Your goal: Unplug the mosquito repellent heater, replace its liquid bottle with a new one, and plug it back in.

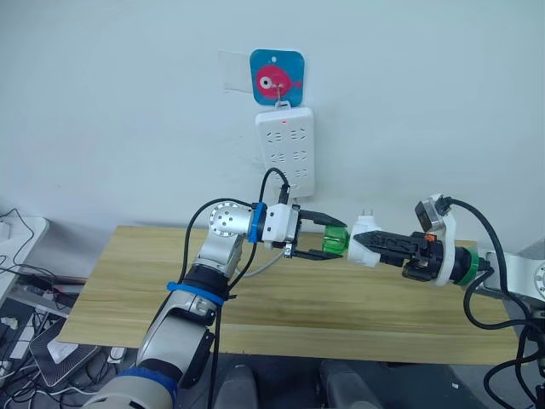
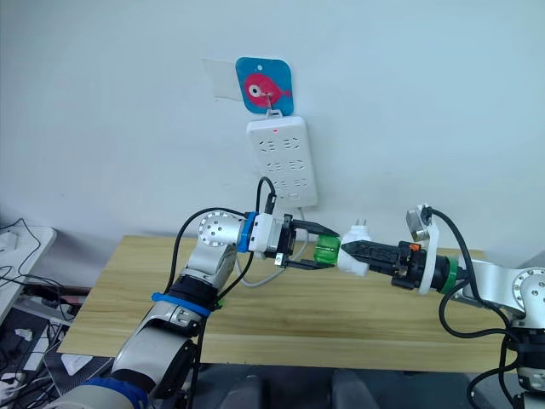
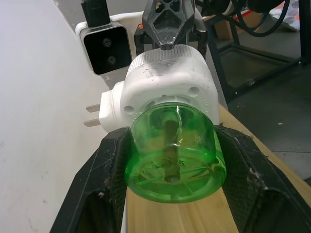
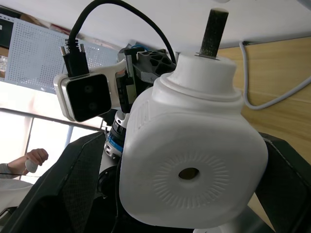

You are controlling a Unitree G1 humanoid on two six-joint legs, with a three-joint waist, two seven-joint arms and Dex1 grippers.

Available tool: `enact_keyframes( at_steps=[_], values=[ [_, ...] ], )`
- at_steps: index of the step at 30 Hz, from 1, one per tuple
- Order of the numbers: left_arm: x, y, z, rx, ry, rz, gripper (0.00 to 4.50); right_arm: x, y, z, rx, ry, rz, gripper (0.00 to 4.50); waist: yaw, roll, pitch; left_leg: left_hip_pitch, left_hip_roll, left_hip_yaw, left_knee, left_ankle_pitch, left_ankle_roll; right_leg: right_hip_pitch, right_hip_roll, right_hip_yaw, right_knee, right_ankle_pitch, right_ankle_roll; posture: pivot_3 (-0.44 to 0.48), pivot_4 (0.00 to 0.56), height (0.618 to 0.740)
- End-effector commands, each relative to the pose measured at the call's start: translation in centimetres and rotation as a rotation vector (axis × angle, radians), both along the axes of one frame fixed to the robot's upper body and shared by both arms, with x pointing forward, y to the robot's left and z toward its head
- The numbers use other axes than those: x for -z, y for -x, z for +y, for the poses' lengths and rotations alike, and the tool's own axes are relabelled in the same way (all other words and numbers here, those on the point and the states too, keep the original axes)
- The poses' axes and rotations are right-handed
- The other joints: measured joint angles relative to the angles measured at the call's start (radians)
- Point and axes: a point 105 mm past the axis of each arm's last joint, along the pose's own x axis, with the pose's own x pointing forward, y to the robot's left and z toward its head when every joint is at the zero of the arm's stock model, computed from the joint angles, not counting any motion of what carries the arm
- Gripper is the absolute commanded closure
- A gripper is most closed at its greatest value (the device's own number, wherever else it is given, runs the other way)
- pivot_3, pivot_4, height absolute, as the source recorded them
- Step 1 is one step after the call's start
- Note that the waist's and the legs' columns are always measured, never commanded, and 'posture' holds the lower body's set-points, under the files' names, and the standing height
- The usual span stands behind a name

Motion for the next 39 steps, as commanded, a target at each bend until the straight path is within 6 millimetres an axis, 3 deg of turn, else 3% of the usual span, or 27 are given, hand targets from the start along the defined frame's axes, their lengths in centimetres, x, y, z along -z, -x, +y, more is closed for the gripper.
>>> enact_keyframes(
  at_steps=[1, 7, 13, 16, 22, 25, 27, 34, 37, 39],
  values=[
    [-0.9, 0.1, -0.1, 0.006, 0.018, -0.043, 2.25, -1.2, -0.1, 0.0, -0.003, -0.034, -0.039, 0.05, 0.002, 0.000, 0.000, 0.000, 0.000, 0.000, 0.000, 0.000, 0.000, 0.000, 0.000, 0.000, 0.000, 0.000, 0.000, 0.019, 0.156, 0.740],
    [-0.9, 0.1, -0.3, 0.011, 0.017, -0.041, 2.25, -1.3, 0.2, -0.2, -0.003, -0.035, -0.045, 1.47, 0.004, 0.000, 0.000, 0.000, 0.000, 0.000, 0.000, 0.000, 0.000, 0.000, 0.000, 0.000, 0.000, 0.000, 0.000, 0.004, 0.156, 0.740],
    [-1.0, 0.0, -0.6, 0.025, 0.024, -0.002, 2.25, -1.7, 0.3, -0.3, -0.012, -0.026, -0.060, 1.46, 0.004, 0.000, 0.000, 0.000, 0.000, 0.000, 0.000, 0.000, 0.000, 0.000, 0.000, 0.000, 0.000, 0.000, 0.000, -0.012, 0.152, 0.740],
    [-2.0, -0.1, -0.6, 0.046, 0.020, 0.370, 2.25, -1.6, 1.3, -0.2, -0.062, 0.074, -0.070, 1.46, 0.002, 0.001, 0.001, 0.000, 0.000, 0.000, 0.000, 0.000, 0.000, 0.000, 0.000, 0.000, 0.000, 0.000, 0.000, -0.015, 0.152, 0.740],
    [-0.4, 0.7, 1.2, 0.115, -0.252, 1.250, 2.25, -1.6, 1.4, 0.5, -0.096, 0.151, -0.106, 1.46, -0.020, 0.001, 0.003, 0.000, 0.002, -0.003, 0.000, 0.000, 0.000, -0.001, 0.002, -0.002, 0.000, -0.003, 0.004, -0.015, 0.155, 0.740],
    [-1.1, 1.2, 1.7, 0.160, -0.294, 1.480, 2.25, -1.5, 1.5, 0.6, -0.114, 0.171, -0.120, 1.46, -0.028, 0.001, 0.004, 0.000, 0.002, -0.003, 0.000, 0.000, 0.001, -0.001, 0.003, -0.002, 0.001, -0.003, 0.005, -0.016, 0.156, 0.740],
    [-1.0, 1.3, 1.7, 0.162, -0.320, 1.513, 2.25, -1.5, 1.4, 0.7, -0.118, 0.172, -0.126, 1.46, -0.028, 0.000, 0.004, 0.000, 0.002, -0.003, 0.000, 0.000, 0.001, -0.001, 0.002, -0.002, 0.000, -0.003, 0.005, -0.020, 0.156, 0.740],
    [-1.4, 1.2, 1.3, 0.162, -0.301, 1.442, 0.02, -1.2, 1.4, 0.5, -0.118, 0.170, -0.131, 1.46, -0.021, 0.000, 0.007, 0.000, 0.002, -0.002, -0.001, 0.000, 0.000, -0.001, 0.002, -0.001, 0.000, -0.003, 0.005, -0.025, 0.158, 0.740],
    [-1.5, 0.2, 1.5, 0.093, -0.264, 1.302, 0.02, -1.3, 1.5, 0.1, -0.113, 0.154, -0.125, 1.46, -0.019, 0.000, 0.007, 0.000, 0.002, -0.002, -0.001, 0.000, 0.000, -0.001, 0.002, -0.001, 0.000, -0.003, 0.005, -0.025, 0.158, 0.740],
    [-1.5, 0.1, 2.1, 0.065, -0.270, 1.102, 0.02, -1.5, 1.6, -0.4, -0.100, 0.129, -0.107, 1.46, -0.018, -0.001, 0.008, 0.000, 0.002, -0.001, -0.001, 0.000, 0.000, -0.001, 0.002, -0.001, 0.000, -0.003, 0.005, -0.025, 0.158, 0.740]
  ],
)
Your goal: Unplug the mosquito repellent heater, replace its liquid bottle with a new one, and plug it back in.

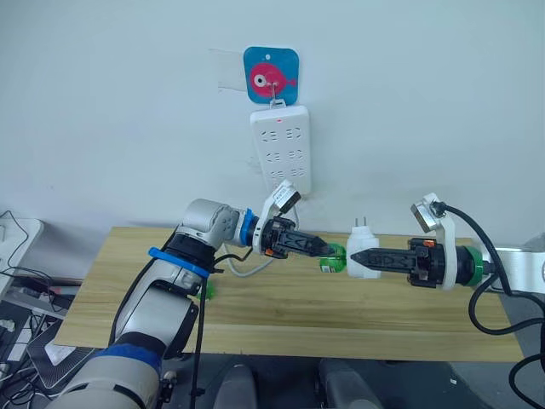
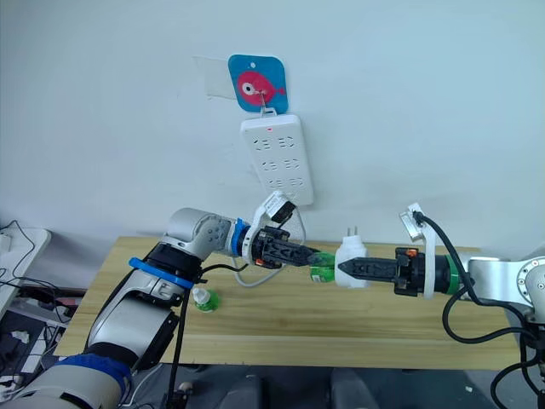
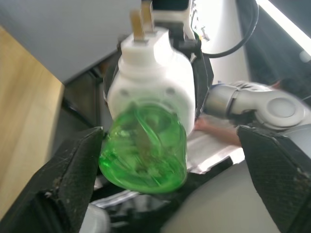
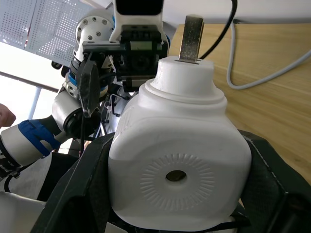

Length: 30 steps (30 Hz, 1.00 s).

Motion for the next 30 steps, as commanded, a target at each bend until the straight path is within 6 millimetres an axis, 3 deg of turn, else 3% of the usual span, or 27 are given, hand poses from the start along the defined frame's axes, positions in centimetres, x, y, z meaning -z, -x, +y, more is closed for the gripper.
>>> enact_keyframes(
  at_steps=[1, 4, 9, 12, 14, 17, 23, 30],
  values=[
    [-1.3, -0.3, 0.9, 0.006, 0.037, -0.360, 0.02, -1.4, 0.2, -1.0, 0.018, -0.069, -0.009, 1.46, -0.001, 0.000, 0.001, 0.000, 0.000, 0.000, 0.000, 0.000, 0.000, 0.000, 0.000, 0.000, 0.000, 0.000, 0.000, -0.025, 0.158, 0.740],
    [-1.5, -0.2, 1.6, 0.003, 0.065, -0.660, 0.02, -1.5, 0.1, -1.8, 0.040, -0.083, 0.009, 1.46, 0.000, 0.000, 0.002, 0.000, 0.001, 0.002, -0.001, 0.000, 0.000, 0.000, 0.000, 0.002, 0.000, 0.003, -0.005, -0.027, 0.164, 0.740],
    [-3.1, -0.7, 0.9, -0.195, 0.230, -1.207, 0.02, -2.2, -0.9, -3.4, 0.119, -0.173, 0.040, 1.46, 0.015, -0.001, 0.004, 0.000, 0.000, 0.003, 0.001, 0.000, 0.000, 0.001, -0.002, 0.001, -0.001, 0.003, -0.005, -0.024, 0.165, 0.740],
    [-2.5, 1.5, 0.3, -0.147, 0.367, -1.532, 0.02, -2.3, -1.3, -3.4, 0.127, -0.186, 0.037, 1.46, 0.022, -0.001, 0.004, 0.000, -0.001, 0.004, 0.001, 0.000, 0.000, 0.001, -0.003, 0.002, -0.001, 0.003, -0.004, -0.024, 0.166, 0.740],
    [-1.7, 2.0, 0.1, -0.151, 0.401, -1.660, 0.02, -2.3, -1.4, -3.2, 0.126, -0.180, 0.035, 1.46, 0.023, -0.001, 0.004, 0.000, -0.001, 0.005, 0.001, 0.000, 0.000, 0.001, -0.003, 0.003, -0.001, 0.003, -0.004, -0.024, 0.166, 0.740],
    [-1.5, 2.5, -0.4, -0.147, 0.467, -1.775, 0.02, -2.4, -1.4, -2.9, 0.114, -0.187, 0.032, 1.46, 0.025, -0.001, 0.004, 0.000, -0.001, 0.004, 0.001, 0.000, 0.000, 0.001, -0.003, 0.002, -0.001, 0.003, -0.004, -0.028, 0.166, 0.740],
    [-2.0, 1.6, -1.5, -0.204, 0.513, -1.919, 0.02, -2.9, -0.9, -1.9, 0.042, -0.201, 0.019, 1.46, 0.024, -0.002, 0.004, 0.000, -0.002, 0.004, 0.002, 0.000, 0.000, 0.001, -0.003, 0.003, -0.001, 0.004, -0.003, -0.031, 0.162, 0.740],
    [-1.7, 1.4, -2.1, -0.180, 0.523, -1.997, 0.02, -2.8, -0.6, -1.5, 0.017, -0.201, 0.020, 1.46, 0.023, -0.001, 0.004, 0.000, -0.002, 0.004, 0.001, 0.000, 0.000, 0.001, -0.003, 0.002, -0.001, 0.004, -0.003, -0.034, 0.161, 0.740]
  ],
)
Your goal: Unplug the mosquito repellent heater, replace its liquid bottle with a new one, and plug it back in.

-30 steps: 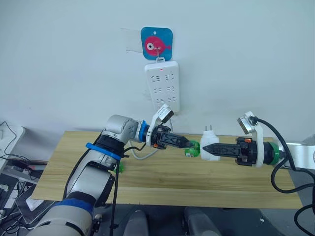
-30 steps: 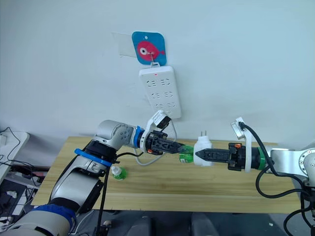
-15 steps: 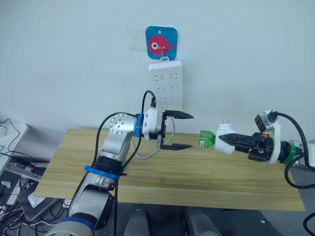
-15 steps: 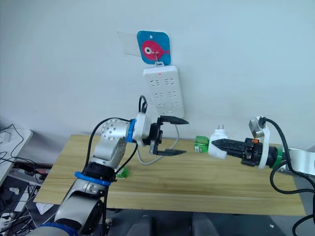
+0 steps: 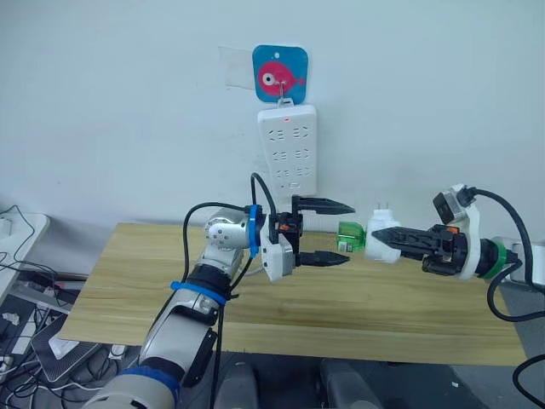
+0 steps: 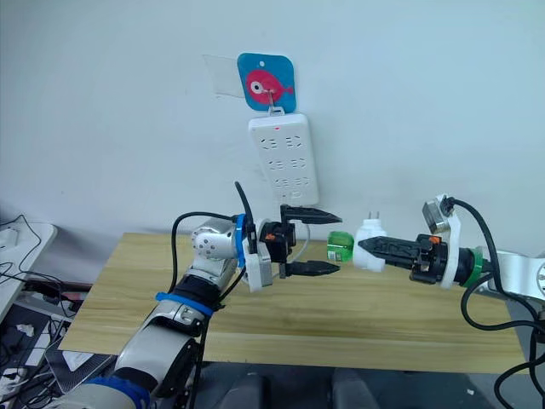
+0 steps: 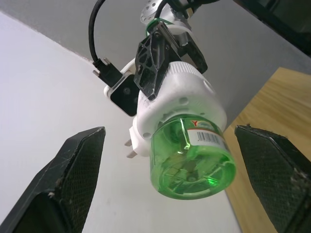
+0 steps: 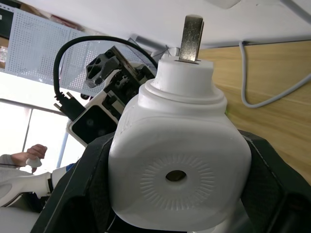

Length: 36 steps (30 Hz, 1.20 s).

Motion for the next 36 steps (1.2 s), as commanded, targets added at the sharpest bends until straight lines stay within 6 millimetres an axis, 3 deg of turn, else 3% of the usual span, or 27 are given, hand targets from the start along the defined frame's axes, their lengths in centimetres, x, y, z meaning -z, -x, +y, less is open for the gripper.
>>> enact_keyframes(
  at_steps=[1, 8, 14, 17, 22, 27, 29, 32, 36],
  values=[
    [-0.3, 0.0, -0.3, 0.006, 0.009, -0.046, 0.02, -1.4, 0.6, 0.6, -0.046, -0.038, -0.048, 1.46, 0.000, 0.000, 0.000, 0.000, 0.000, 0.000, 0.000, 0.000, 0.000, 0.000, 0.000, 0.000, 0.000, 0.000, 0.000, -0.034, 0.161, 0.740],
    [-0.1, -0.2, -0.4, 0.000, 0.002, -0.040, 2.16, -1.4, 0.8, 0.7, -0.058, -0.041, -0.051, 1.46, -0.001, 0.000, 0.000, 0.000, 0.000, 0.000, 0.001, 0.000, 0.000, 0.000, 0.000, 0.000, 0.001, 0.000, 0.000, -0.044, 0.157, 0.740],
    [-0.6, -0.5, -0.5, -0.003, 0.029, 0.017, 2.24, -1.3, 1.1, 0.8, -0.070, -0.039, -0.050, 1.46, -0.001, 0.000, 0.000, 0.000, 0.000, 0.000, 0.000, 0.000, 0.000, 0.000, 0.000, 0.000, 0.001, 0.000, 0.000, -0.042, 0.153, 0.740],
    [-1.8, -1.0, -0.7, 0.085, 0.031, 0.514, 2.24, -1.2, 1.5, 0.9, -0.091, -0.014, -0.044, 1.46, -0.003, 0.001, 0.000, 0.000, 0.000, 0.000, 0.000, 0.000, 0.000, 0.000, 0.000, 0.000, 0.001, 0.000, 0.000, -0.038, 0.152, 0.740],
    [-1.8, 0.0, -0.1, 0.186, -0.175, 1.213, 2.24, -0.9, 2.7, 1.3, -0.153, 0.029, -0.035, 1.46, -0.020, 0.001, -0.001, 0.000, 0.002, -0.004, 0.000, 0.000, 0.000, 0.000, 0.001, -0.003, 0.002, 0.000, 0.000, -0.035, 0.147, 0.740],
    [-1.7, 0.9, 1.4, 0.307, -0.407, 1.998, 2.24, -0.7, 2.3, 2.0, -0.133, 0.073, -0.056, 1.46, -0.031, 0.001, 0.000, 0.000, 0.002, -0.005, 0.001, 0.000, 0.000, 0.000, 0.002, -0.004, 0.002, -0.003, 0.005, -0.036, 0.146, 0.740],
    [-2.2, 0.6, 1.7, 0.361, -0.412, 2.155, 2.24, -0.7, 2.3, 2.2, -0.137, 0.087, -0.067, 1.46, -0.036, 0.001, 0.000, 0.000, 0.001, -0.005, 0.001, 0.000, 0.000, 0.000, 0.002, -0.004, 0.003, -0.003, 0.005, -0.040, 0.149, 0.740],
    [-2.1, 1.1, 1.9, 0.374, -0.452, 2.234, 2.24, -0.7, 2.2, 2.4, -0.130, 0.090, -0.075, 1.46, -0.038, 0.001, 0.000, 0.000, 0.001, -0.005, 0.001, 0.000, 0.000, 0.000, 0.002, -0.004, 0.002, -0.003, 0.005, -0.045, 0.151, 0.740],
    [-2.3, 2.0, 2.1, 0.389, -0.488, 2.218, 0.96, -0.8, 1.9, 2.3, -0.111, 0.082, -0.077, 1.46, -0.038, 0.001, 0.000, 0.000, 0.001, -0.005, -0.001, 0.000, 0.000, -0.001, 0.002, -0.003, 0.001, -0.004, 0.004, -0.045, 0.151, 0.740]
  ],
)
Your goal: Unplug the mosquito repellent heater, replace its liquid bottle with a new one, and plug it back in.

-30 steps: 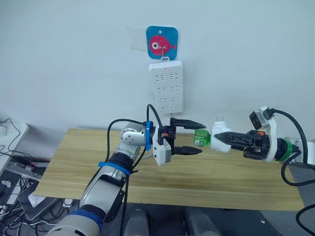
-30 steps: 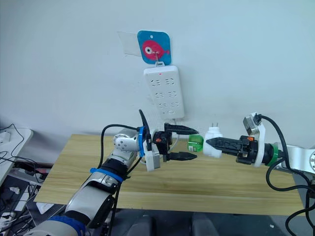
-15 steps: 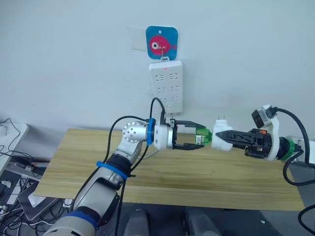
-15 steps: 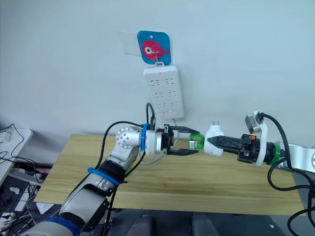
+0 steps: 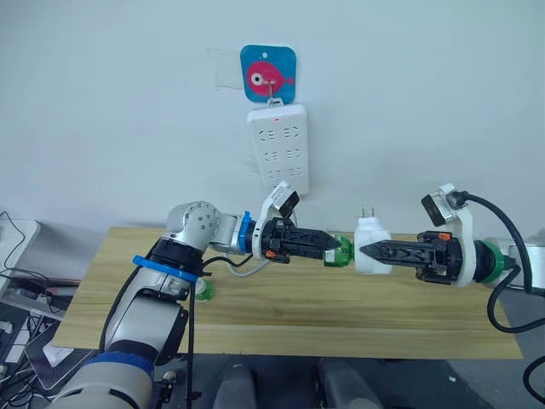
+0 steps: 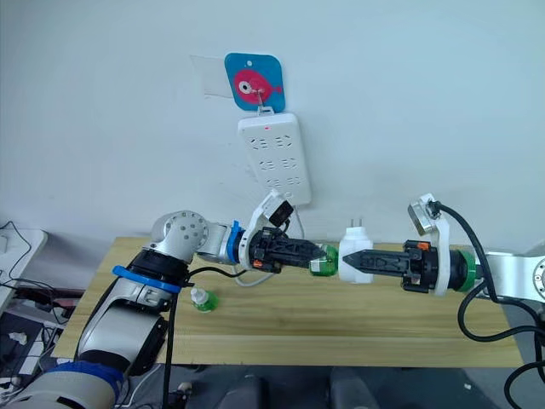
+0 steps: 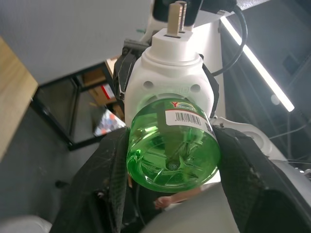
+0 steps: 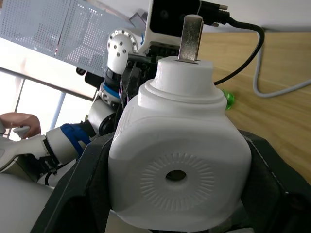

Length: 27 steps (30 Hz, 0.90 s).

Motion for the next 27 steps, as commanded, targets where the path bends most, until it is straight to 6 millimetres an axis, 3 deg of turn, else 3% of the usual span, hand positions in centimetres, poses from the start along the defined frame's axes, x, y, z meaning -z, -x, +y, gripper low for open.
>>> enact_keyframes(
  at_steps=[1, 3, 9, 11, 15, 18, 22, 27],
  values=[
    [-2.3, 0.6, 0.0, 0.032, 0.098, -0.052, 0.60, -0.2, -0.1, 0.0, 0.012, 0.003, -0.008, 1.46, 0.003, 0.000, 0.000, 0.000, 0.000, 0.000, 0.000, 0.000, 0.000, 0.000, 0.000, 0.000, 0.000, 0.000, 0.000, -0.045, 0.151, 0.740],
    [-2.4, 0.4, -0.1, 0.016, 0.101, -0.065, 0.03, -0.2, -0.1, -0.1, 0.014, 0.000, -0.007, 1.46, 0.008, 0.000, 0.000, 0.000, 0.000, 0.000, 0.000, 0.000, 0.000, 0.000, 0.000, 0.000, 0.000, 0.000, 0.000, -0.045, 0.151, 0.740],
    [-2.2, -1.1, -0.3, -0.097, 0.080, -0.405, 0.03, -0.5, -0.1, -0.8, 0.019, -0.041, 0.000, 1.46, 0.013, 0.000, 0.000, 0.000, 0.000, 0.002, 0.001, 0.000, 0.000, 0.000, -0.001, 0.001, 0.001, 0.000, 0.000, -0.041, 0.149, 0.740],
    [-1.9, -1.5, 0.1, -0.117, 0.071, -0.617, 0.03, -0.5, -0.1, -1.2, 0.027, -0.046, 0.011, 1.46, 0.013, 0.000, 0.000, 0.001, 0.000, 0.002, 0.001, 0.000, 0.000, 0.000, -0.001, 0.001, 0.001, 0.000, 0.000, -0.040, 0.151, 0.740],
    [-3.3, -1.7, 0.9, -0.169, 0.145, -0.835, 0.03, -0.5, -0.4, -2.0, 0.055, -0.060, 0.024, 1.46, 0.016, 0.000, 0.000, 0.001, 0.000, 0.003, 0.000, 0.000, 0.000, 0.000, -0.001, 0.002, 0.000, 0.003, -0.004, -0.033, 0.154, 0.740],
    [-3.6, -1.2, 1.4, -0.182, 0.216, -1.203, 0.03, -0.7, -0.8, -2.5, 0.082, -0.080, 0.024, 1.46, 0.020, 0.000, 0.000, 0.000, 0.000, 0.003, 0.001, 0.000, 0.000, 0.000, -0.002, 0.002, 0.000, 0.003, -0.004, -0.029, 0.153, 0.740],
    [-3.8, -0.2, 1.5, -0.208, 0.327, -1.568, 0.03, -0.8, -1.2, -2.9, 0.105, -0.095, 0.028, 1.46, 0.026, 0.000, 0.000, 0.001, -0.001, 0.004, 0.001, 0.000, 0.000, 0.001, -0.002, 0.002, 0.000, 0.003, -0.005, -0.023, 0.158, 0.740],
    [-1.7, 0.7, 0.8, -0.095, 0.435, -2.051, 0.03, -1.2, -1.6, -2.9, 0.103, -0.117, 0.022, 1.46, 0.039, 0.000, 0.000, 0.001, -0.001, 0.005, 0.001, 0.000, 0.000, 0.001, -0.002, 0.003, 0.000, 0.003, -0.005, -0.020, 0.161, 0.740]
  ],
)
